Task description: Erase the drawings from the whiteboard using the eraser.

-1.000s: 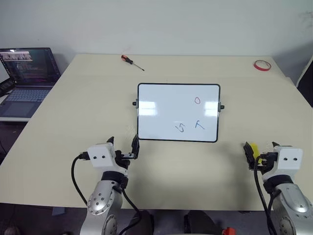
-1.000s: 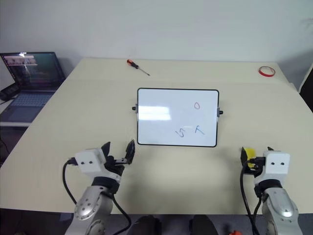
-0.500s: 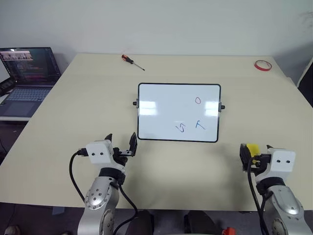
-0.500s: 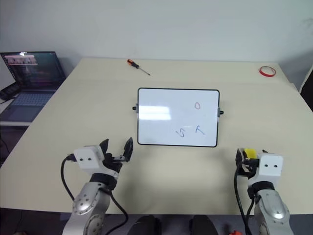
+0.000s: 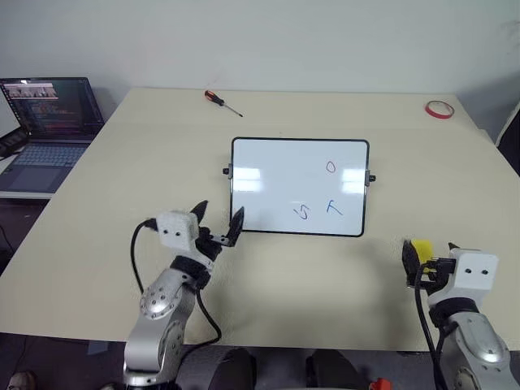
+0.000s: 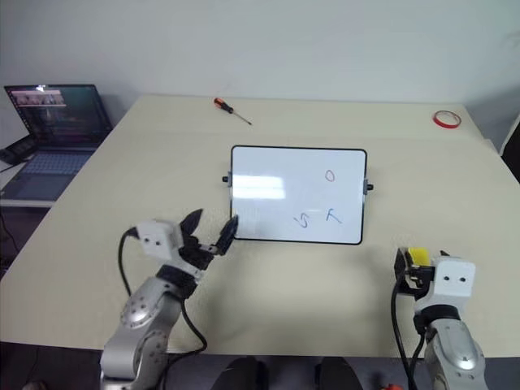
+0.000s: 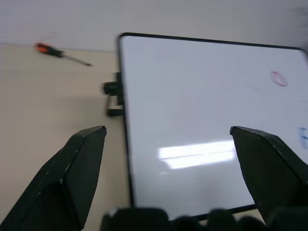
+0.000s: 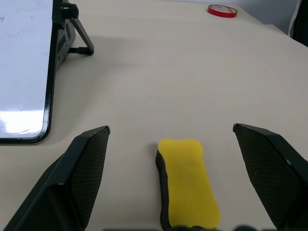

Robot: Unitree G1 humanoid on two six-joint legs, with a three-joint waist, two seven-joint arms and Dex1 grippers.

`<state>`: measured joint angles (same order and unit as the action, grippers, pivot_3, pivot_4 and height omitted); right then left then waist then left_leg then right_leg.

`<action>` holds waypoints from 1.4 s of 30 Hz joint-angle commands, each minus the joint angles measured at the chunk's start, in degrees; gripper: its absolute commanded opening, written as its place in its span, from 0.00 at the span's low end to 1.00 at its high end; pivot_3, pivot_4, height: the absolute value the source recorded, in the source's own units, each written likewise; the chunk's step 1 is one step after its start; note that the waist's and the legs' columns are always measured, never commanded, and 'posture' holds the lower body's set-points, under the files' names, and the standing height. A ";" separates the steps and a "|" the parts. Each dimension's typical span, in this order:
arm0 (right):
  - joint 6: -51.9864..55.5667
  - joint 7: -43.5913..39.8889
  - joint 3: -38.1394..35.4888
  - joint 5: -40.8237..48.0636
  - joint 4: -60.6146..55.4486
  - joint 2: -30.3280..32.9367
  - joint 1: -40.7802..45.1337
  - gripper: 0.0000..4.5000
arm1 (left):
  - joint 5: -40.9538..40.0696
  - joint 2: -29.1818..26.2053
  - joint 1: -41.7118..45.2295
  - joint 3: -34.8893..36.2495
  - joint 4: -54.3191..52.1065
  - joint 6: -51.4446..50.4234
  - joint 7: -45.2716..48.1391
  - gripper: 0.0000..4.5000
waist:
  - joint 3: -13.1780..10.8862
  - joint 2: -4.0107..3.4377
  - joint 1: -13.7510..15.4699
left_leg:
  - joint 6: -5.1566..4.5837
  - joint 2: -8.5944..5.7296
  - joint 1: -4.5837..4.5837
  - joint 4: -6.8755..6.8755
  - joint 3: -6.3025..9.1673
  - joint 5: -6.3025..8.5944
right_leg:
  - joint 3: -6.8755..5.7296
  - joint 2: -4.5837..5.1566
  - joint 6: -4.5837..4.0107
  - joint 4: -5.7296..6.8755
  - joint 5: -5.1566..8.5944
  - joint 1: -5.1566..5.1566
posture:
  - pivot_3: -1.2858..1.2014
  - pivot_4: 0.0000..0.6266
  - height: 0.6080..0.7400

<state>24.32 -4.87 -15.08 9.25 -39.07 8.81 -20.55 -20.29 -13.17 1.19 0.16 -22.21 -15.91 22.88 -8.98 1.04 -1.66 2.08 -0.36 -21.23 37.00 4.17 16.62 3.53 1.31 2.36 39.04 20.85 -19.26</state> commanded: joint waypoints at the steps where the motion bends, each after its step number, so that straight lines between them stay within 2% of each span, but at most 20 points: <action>1: 1.89 -0.23 -1.45 1.86 -3.15 0.40 0.05 1.00 | -4.10 -2.36 5.82 -3.25 1.94 -0.14 10.29 1.00 | 0.00 -0.01 0.01 | 0.04 -0.01 0.00 0.00 0.00 -0.02 | 0.00 -0.02 0.01 0.00 0.00 0.00 | 0.52 0.24 1.00; 9: 6.16 -0.76 -2.06 5.22 -5.39 0.70 -0.28 1.00 | -3.71 -8.48 16.78 -9.75 9.93 2.87 28.33 1.00 | -0.04 -0.08 -0.20 | 0.04 0.02 0.01 -0.02 0.01 -0.02 | 0.01 -0.06 0.01 0.02 -0.01 -0.01 | 0.52 0.24 1.00; 12: 7.88 -0.90 -2.29 6.79 -4.83 0.49 0.04 1.00 | -1.64 -11.34 18.45 -13.50 12.46 6.03 35.84 1.00 | -0.04 -0.10 -0.22 | 0.04 0.00 0.01 -0.02 0.00 -0.02 | 0.02 -0.07 0.01 0.01 -0.01 -0.02 | 0.52 0.24 1.00; 17: 7.87 -0.81 -3.33 7.36 -1.89 0.57 1.47 1.00 | 0.36 -11.86 19.57 -17.38 16.38 10.91 43.06 1.00 | -0.06 -0.11 -0.16 | 0.02 0.00 -0.01 -0.01 0.01 -0.01 | 0.02 -0.04 0.01 0.00 -0.01 -0.02 | 0.52 0.24 1.00; 24: 8.39 -0.30 -4.38 8.35 2.49 1.11 5.57 1.00 | 1.57 -9.73 21.78 -18.01 20.38 14.94 45.69 1.00 | -0.06 -0.12 -0.19 | 0.01 0.00 -0.01 0.00 0.03 0.00 | 0.01 -0.05 0.01 0.02 -0.01 -0.02 | 0.52 0.24 1.00; 42: 10.32 0.17 -5.27 11.35 6.60 1.10 7.94 1.00 | 3.33 -9.05 21.94 -16.86 20.69 17.16 44.08 1.00 | -0.06 -0.12 -0.17 | 0.00 0.00 -0.16 0.02 0.11 -0.01 | -0.07 -0.04 0.01 0.02 -0.01 -0.10 | 0.52 0.24 1.00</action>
<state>34.70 -4.87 -19.18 19.51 -31.35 9.97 -12.89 -16.73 -22.42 22.84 -17.76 0.12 0.49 67.45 -9.04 0.92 -1.83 2.08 -0.36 -21.39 37.02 4.28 16.62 3.46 1.27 2.37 39.06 20.84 -19.36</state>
